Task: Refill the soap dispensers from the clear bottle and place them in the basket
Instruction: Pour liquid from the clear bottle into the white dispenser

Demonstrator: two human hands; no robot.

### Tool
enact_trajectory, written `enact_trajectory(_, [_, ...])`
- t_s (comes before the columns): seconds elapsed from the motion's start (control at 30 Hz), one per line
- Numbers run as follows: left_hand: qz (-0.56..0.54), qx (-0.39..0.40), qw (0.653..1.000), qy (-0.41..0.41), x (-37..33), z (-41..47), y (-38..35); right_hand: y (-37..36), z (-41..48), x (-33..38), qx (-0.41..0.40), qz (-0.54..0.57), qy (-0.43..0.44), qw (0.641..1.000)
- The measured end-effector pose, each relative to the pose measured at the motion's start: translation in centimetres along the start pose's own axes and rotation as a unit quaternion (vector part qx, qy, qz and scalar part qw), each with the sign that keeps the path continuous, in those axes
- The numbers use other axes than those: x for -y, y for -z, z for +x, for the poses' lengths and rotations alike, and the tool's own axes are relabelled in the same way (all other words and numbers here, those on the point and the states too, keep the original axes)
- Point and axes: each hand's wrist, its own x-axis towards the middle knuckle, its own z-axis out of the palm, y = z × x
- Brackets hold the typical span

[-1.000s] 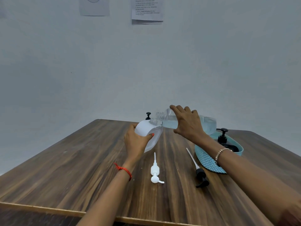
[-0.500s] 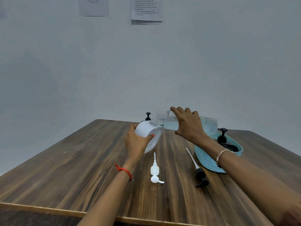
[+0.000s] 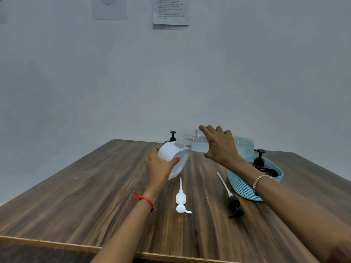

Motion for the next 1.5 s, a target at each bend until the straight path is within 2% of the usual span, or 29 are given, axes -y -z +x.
enact_trajectory(1.5, [-0.008,0.001,1.000,0.026,0.67,-0.49,0.69,0.27,-0.04,0.60,0.011,-0.023,0.019,0.999])
